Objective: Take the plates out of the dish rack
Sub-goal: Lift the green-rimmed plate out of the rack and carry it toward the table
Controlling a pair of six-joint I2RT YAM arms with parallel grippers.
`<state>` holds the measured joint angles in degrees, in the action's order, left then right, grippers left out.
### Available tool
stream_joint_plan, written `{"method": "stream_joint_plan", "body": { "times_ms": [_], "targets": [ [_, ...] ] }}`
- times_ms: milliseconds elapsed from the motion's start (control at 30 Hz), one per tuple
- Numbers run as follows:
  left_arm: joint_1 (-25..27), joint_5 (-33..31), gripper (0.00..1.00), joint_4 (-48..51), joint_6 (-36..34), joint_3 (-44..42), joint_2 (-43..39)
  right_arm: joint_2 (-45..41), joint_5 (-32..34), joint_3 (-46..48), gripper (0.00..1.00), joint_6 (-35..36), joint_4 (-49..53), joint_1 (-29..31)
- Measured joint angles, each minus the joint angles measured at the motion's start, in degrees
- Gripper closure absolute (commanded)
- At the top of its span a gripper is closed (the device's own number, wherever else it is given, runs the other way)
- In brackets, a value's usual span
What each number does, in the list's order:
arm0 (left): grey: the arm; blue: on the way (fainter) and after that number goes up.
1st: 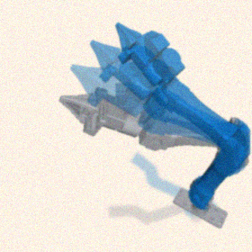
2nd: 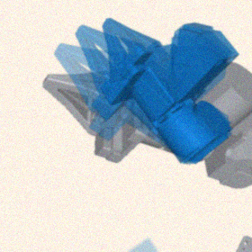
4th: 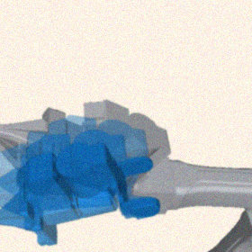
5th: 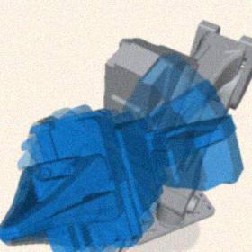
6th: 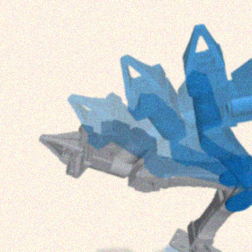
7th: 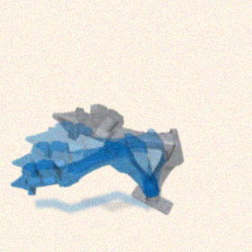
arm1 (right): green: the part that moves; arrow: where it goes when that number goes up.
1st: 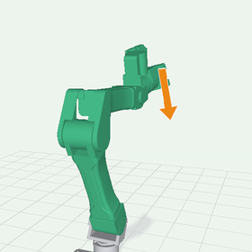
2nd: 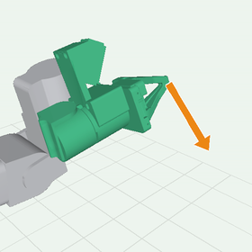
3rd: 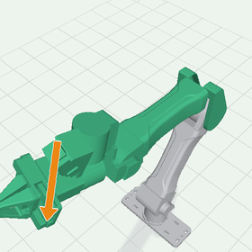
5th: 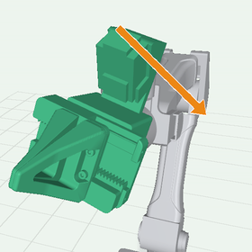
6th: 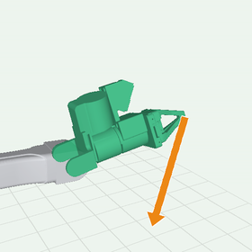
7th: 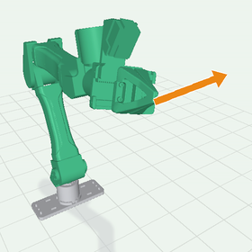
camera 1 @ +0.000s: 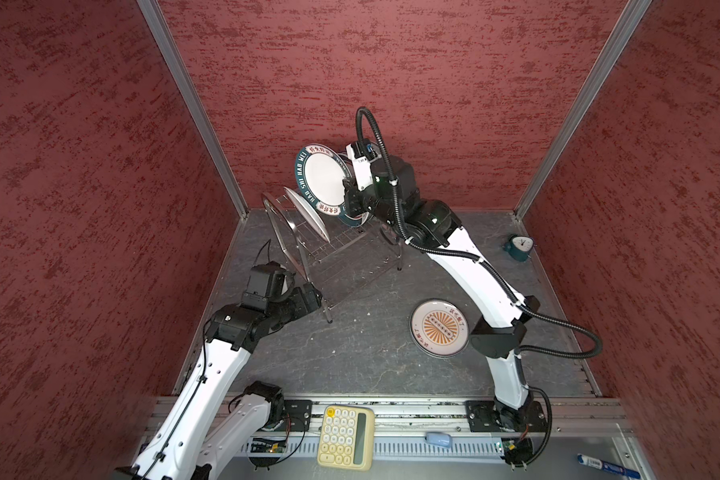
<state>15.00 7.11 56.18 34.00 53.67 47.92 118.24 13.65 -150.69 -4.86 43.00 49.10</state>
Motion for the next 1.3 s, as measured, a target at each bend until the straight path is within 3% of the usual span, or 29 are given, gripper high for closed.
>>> {"method": "stream_joint_plan", "body": {
  "times_ms": [600,767,1033,1300],
  "targets": [
    [0.00,-0.09,0.00,0.37,0.17,-0.42,0.13,-3.06,3.32,1.46,1.00,3.41,-1.16,0.11],
    [0.48,-0.11,0.01,0.37,0.22,-0.42,0.11,-7.32,3.26,4.72,1.00,3.37,-1.09,0.11],
    [5.75,-0.83,0.01,0.33,1.84,-0.42,-0.52,-23.61,3.02,19.02,1.00,1.33,-3.17,0.20],
    [19.23,-4.39,0.01,-3.10,5.62,-0.79,-0.79,-46.56,10.27,45.42,1.00,-6.12,-3.82,0.09]
  ]
}}
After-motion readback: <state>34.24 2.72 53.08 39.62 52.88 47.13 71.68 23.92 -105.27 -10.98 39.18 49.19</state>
